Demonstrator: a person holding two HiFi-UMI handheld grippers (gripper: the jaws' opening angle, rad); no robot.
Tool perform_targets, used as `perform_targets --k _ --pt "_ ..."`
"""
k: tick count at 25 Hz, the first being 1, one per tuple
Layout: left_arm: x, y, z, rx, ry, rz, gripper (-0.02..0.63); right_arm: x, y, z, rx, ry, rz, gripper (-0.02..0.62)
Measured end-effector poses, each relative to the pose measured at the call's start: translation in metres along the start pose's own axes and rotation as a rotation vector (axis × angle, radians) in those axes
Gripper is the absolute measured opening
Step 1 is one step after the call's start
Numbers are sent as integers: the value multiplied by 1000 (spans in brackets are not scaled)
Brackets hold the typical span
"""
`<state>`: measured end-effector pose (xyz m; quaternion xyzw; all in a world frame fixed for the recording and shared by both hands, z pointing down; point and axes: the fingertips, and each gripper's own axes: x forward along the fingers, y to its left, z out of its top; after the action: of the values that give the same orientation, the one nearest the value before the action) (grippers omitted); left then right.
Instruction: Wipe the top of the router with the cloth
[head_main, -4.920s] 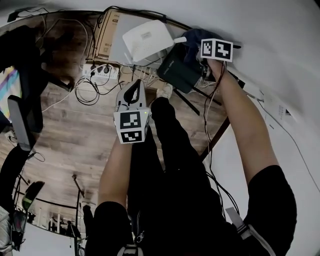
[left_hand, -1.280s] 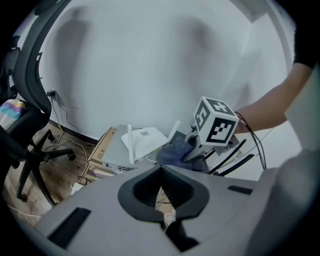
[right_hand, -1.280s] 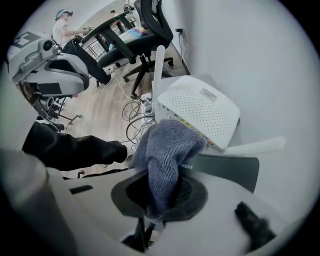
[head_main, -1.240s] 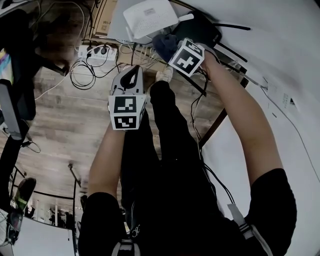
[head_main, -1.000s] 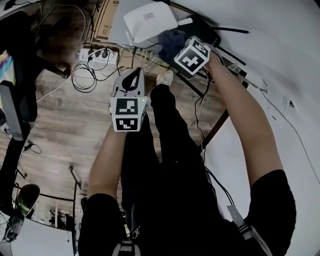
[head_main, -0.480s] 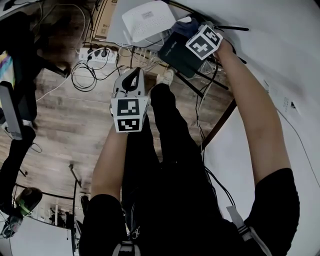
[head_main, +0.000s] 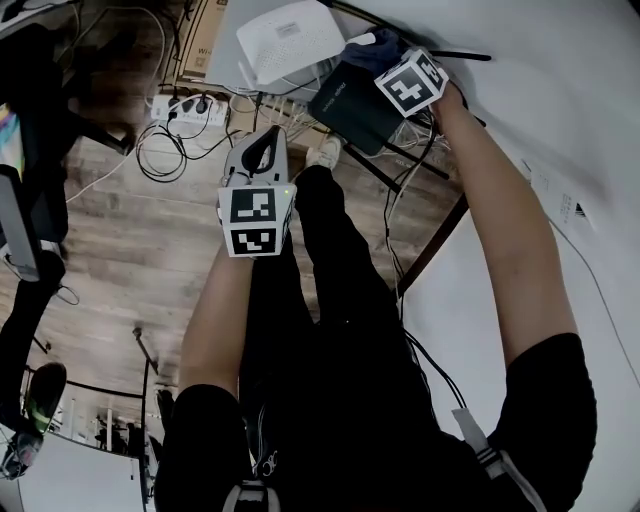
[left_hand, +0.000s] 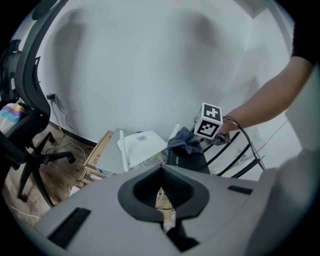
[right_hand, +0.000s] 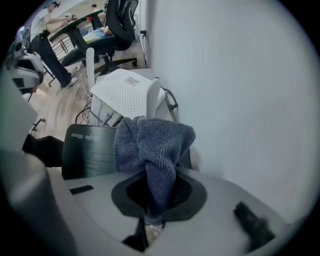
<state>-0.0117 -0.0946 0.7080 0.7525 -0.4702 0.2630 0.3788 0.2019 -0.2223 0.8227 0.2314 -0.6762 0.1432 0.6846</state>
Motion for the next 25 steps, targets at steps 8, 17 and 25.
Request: perform_targets --k 8,17,25 --pt "5 -5 5 4 -2 -12 11 -8 35 -3 7 -19 110 46" --pt "6 -8 0 3 6 -20 11 -20 91 -9 -108 -11 210 46" --pt "3 -6 -1 11 10 -20 11 -32 154 -32 -252 58 324 46"
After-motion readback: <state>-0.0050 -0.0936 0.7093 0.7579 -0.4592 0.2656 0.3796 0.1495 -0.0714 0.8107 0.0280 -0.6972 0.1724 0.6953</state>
